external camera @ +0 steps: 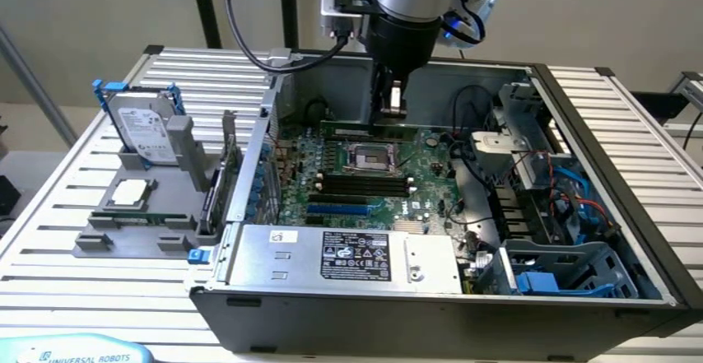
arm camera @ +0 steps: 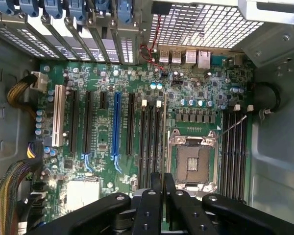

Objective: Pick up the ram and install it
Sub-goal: 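Insert the ram into the slot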

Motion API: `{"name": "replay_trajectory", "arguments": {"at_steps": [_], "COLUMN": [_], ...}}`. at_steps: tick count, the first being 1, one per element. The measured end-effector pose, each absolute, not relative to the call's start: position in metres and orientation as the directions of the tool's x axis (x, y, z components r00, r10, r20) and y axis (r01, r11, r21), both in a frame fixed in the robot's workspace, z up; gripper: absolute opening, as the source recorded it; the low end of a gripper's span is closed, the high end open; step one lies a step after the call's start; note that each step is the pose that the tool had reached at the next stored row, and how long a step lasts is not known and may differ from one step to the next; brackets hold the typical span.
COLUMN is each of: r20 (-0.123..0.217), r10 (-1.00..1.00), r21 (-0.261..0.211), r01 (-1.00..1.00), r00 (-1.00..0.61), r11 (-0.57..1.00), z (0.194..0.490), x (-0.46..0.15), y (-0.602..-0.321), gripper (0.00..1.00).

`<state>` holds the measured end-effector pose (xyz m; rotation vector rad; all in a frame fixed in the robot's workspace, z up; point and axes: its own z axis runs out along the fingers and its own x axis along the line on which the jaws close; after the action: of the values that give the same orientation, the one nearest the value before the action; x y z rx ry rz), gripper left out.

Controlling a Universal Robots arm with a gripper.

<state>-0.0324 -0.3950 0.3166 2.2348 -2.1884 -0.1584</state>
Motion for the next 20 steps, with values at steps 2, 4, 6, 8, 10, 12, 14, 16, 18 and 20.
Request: {"name": "replay_trajectory", "arguments": {"at_steps": [2,4,6,8,10,12,14,16,18,20], "r20": [-0.064,-0.063,-0.061,-0.056,-0.051,-0.043,-0.035,-0.027,-0.021,-0.018], "r10": [-0.998,-0.998,-0.998,-0.998,-0.999,-0.999,-0.999,-1.0,-1.0,-1.0], "r21": [0.078,0.077,0.076,0.074,0.072,0.07,0.068,0.066,0.064,0.062], "r01": [-0.997,-0.997,-0.997,-0.997,-0.997,-0.997,-0.998,-0.998,-0.998,-0.998], "r00": [0.018,0.018,0.017,0.017,0.016,0.016,0.016,0.016,0.016,0.016], "r11": [-0.023,-0.023,-0.022,-0.021,-0.02,-0.019,-0.018,-0.017,-0.017,-0.017], "z": [0.313,0.309,0.306,0.302,0.299,0.297,0.294,0.291,0.289,0.286], "x": [-0.032,-0.032,-0.032,-0.033,-0.033,-0.033,-0.033,-0.033,-0.033,-0.033], "y": [-0.395,-0.395,-0.395,-0.395,-0.395,-0.395,-0.395,-0.395,-0.394,-0.393], "gripper": [0.13,0.13,0.13,0.13,0.13,0.13,0.13,0.13,0.13,0.13]}}
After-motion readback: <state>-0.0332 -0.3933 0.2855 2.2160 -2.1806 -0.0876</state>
